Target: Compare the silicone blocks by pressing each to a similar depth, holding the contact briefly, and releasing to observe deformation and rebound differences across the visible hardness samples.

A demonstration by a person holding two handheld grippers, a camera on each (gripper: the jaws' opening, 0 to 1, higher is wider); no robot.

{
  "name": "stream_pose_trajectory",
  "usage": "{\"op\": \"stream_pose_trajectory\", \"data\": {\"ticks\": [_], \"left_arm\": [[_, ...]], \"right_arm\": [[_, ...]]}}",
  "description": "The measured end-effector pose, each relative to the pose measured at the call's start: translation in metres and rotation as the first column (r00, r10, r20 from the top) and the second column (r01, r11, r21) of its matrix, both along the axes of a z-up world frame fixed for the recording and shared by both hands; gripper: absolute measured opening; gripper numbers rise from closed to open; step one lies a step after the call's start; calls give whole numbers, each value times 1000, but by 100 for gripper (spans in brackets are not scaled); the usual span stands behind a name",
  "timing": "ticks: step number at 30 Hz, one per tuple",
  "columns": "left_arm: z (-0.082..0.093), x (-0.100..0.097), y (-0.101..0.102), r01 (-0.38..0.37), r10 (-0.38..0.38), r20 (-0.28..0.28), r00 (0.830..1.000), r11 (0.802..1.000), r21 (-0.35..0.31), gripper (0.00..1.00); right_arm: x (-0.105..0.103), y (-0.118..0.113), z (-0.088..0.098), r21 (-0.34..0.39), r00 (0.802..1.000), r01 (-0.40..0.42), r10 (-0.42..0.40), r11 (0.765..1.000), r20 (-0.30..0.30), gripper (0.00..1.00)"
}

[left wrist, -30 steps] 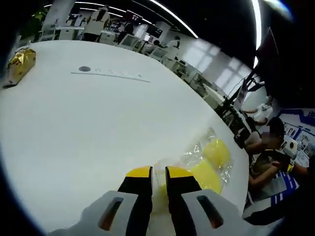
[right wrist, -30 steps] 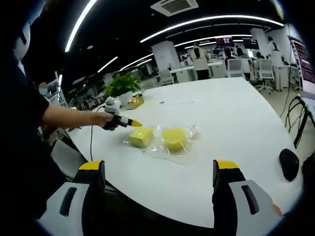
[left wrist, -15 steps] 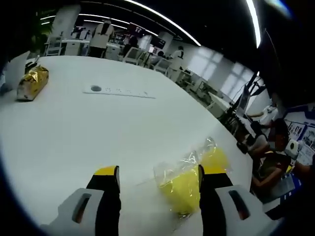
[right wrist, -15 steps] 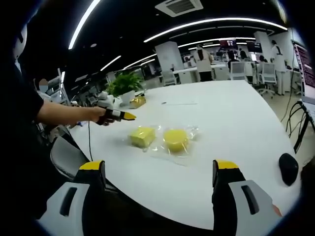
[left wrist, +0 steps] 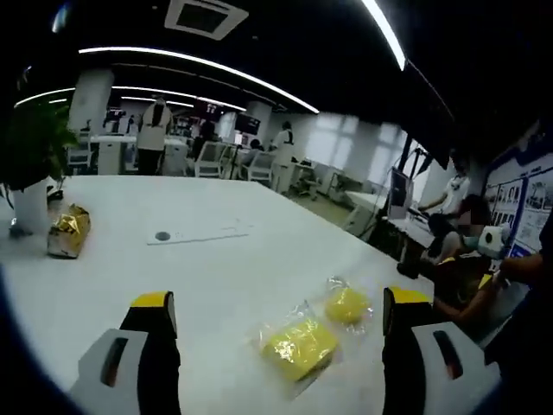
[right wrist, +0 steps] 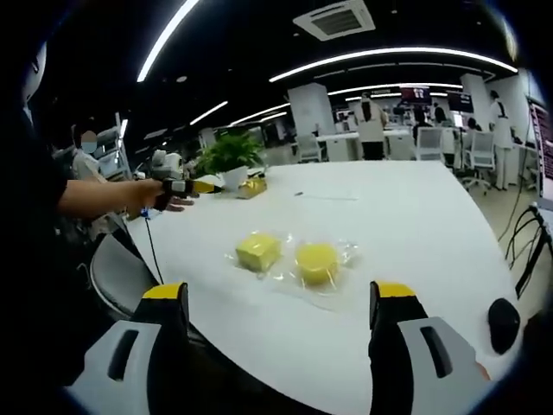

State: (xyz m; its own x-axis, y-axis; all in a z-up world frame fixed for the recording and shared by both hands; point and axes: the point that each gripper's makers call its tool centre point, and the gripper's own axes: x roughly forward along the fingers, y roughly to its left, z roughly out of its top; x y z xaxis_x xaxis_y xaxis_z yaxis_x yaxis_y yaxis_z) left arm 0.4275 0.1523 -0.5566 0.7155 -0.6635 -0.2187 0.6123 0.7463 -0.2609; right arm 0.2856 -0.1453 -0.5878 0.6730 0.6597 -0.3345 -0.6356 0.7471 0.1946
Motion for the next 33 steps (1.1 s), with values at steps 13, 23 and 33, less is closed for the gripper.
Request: {"op": "stream_pose_trajectory", "data": {"ticks": [13, 23, 33], "left_arm": [[48, -65, -15, 123, -140, 161, 977, 986, 115, 99], [19, -112, -17, 156, -164, 60, 985, 981, 119, 99], [-26, -147, -11, 152, -141, -80, 987, 976, 159, 99]], "right_arm": [[19, 12, 12, -69, 997, -46, 50, 997, 62, 80], [19, 17, 10, -188, 984, -132, 152, 973, 94, 83], [15, 11, -11, -303, 977, -186, 208, 935, 43, 91]]}}
